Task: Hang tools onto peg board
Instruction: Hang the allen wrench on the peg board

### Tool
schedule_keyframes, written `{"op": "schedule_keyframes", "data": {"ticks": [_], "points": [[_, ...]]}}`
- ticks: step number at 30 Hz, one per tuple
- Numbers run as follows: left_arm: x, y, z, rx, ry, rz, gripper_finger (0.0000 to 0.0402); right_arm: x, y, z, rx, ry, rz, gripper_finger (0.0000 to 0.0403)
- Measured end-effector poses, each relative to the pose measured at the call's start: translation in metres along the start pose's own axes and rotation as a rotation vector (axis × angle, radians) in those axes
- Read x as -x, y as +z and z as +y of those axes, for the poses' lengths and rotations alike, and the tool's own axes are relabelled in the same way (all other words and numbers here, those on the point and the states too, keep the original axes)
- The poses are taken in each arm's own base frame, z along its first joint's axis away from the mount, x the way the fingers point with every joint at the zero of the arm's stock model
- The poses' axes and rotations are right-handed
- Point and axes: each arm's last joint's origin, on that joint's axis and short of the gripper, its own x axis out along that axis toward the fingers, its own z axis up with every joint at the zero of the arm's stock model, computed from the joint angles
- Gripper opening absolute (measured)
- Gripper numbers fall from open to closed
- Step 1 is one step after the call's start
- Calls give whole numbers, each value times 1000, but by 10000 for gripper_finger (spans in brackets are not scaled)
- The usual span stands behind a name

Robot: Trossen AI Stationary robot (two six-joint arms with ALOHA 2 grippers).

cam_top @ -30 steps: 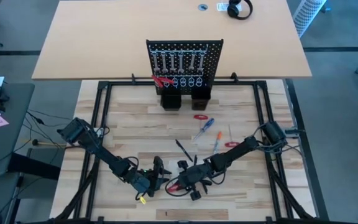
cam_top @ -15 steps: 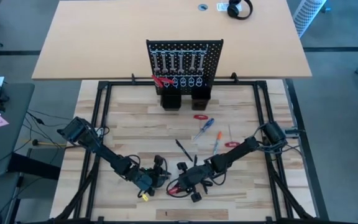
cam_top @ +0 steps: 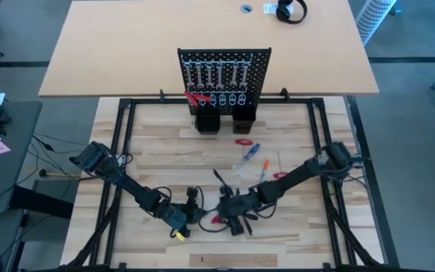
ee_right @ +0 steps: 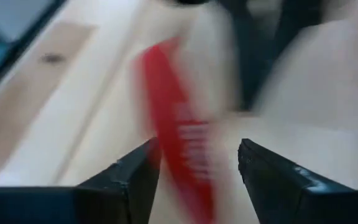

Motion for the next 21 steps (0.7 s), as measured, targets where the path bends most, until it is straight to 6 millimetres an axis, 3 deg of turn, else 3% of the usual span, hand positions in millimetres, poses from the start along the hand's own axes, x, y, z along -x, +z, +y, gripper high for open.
{"op": "schedule_keyframes", "data": {"ticks": [4,9,16,21], "points": [[-1,1,3,20,17,-8,0,27,15,2,49,-162,-6,229],[1,3,3,24,12,-11,0,48,14,26,167,-266,-94,215],[9,16,4,43,63,-138,0,41,-7,50,144,-280,-347,194],[26,16,12,105,79,-295,0,36,-6,57,170,-375,-458,187]]}}
